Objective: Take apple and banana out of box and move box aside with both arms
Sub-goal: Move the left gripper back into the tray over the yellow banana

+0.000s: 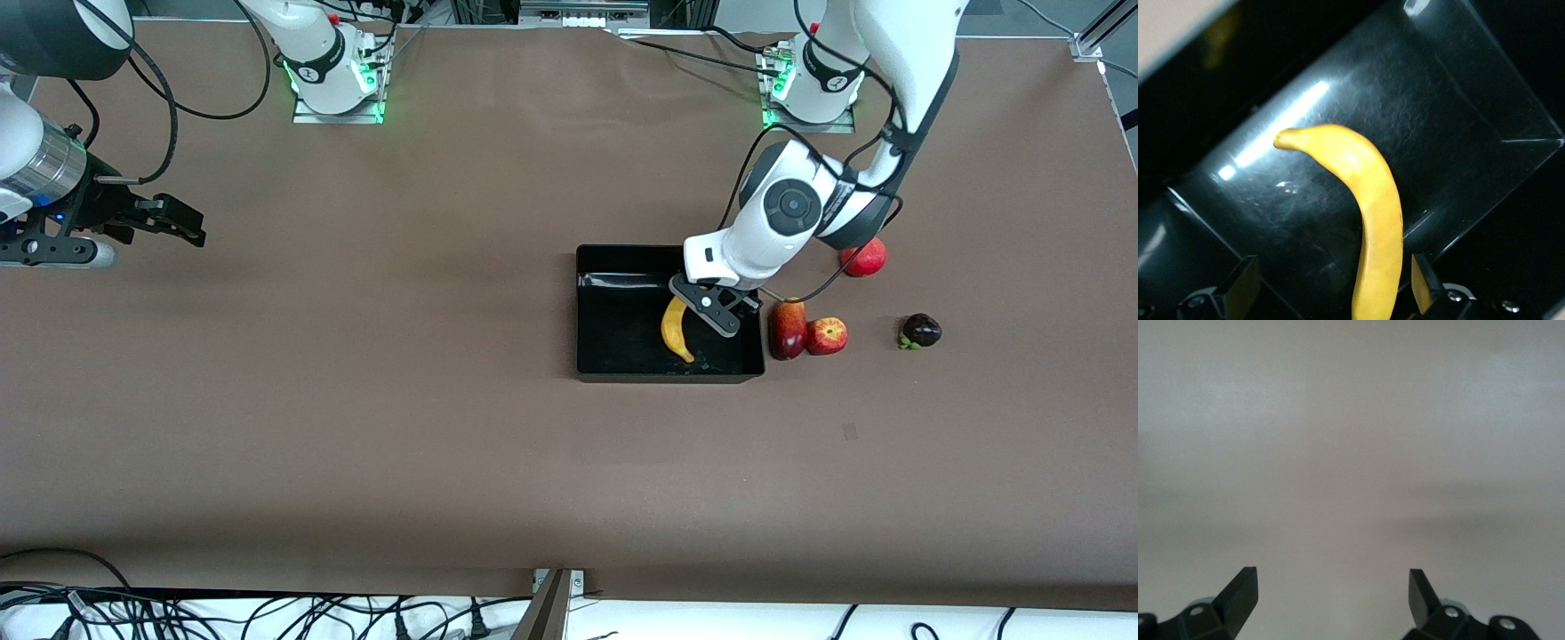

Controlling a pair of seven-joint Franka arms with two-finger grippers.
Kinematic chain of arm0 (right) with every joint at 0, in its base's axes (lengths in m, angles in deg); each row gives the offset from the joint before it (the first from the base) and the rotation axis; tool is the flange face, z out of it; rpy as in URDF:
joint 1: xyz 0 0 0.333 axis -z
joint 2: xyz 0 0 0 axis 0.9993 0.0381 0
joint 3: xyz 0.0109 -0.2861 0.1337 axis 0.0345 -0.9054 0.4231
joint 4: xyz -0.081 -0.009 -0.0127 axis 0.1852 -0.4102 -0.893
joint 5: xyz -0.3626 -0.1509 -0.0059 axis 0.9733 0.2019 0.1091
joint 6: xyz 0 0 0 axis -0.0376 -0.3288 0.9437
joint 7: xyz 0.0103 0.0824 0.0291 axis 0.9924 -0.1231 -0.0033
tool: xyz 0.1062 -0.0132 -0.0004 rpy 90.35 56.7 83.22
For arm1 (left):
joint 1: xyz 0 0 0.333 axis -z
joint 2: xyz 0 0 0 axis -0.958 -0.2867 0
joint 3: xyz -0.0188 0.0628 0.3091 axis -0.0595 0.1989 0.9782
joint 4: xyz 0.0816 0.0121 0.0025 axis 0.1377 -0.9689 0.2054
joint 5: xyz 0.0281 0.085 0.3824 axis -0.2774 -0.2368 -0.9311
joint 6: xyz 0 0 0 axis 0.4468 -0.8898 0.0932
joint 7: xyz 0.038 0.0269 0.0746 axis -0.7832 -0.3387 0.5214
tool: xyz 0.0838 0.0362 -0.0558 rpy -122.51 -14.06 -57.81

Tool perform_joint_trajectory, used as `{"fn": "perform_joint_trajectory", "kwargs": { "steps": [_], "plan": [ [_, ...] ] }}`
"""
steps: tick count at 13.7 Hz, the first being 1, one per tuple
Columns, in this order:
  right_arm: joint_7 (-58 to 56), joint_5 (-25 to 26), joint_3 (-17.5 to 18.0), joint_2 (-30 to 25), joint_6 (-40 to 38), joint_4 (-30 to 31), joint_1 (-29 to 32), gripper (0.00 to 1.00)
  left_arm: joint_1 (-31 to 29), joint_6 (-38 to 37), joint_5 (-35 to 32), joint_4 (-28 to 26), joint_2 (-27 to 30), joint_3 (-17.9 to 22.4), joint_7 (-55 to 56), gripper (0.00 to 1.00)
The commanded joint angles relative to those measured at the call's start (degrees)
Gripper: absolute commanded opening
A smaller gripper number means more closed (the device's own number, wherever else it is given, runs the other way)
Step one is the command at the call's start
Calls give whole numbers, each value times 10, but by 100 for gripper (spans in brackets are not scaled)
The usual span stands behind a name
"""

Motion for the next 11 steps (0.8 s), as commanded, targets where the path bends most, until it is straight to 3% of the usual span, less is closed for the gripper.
{"fn": "perform_joint_trajectory", "kwargs": {
  "steps": [1, 11],
  "plan": [
    [6, -2, 2, -5, -6, 3, -1, 100, 9, 1, -14, 9, -16, 5, 37, 100],
    [6, -2, 2, -5, -6, 3, -1, 100, 15, 38, -13, -3, -60, 6, 41, 100]
  ]
}}
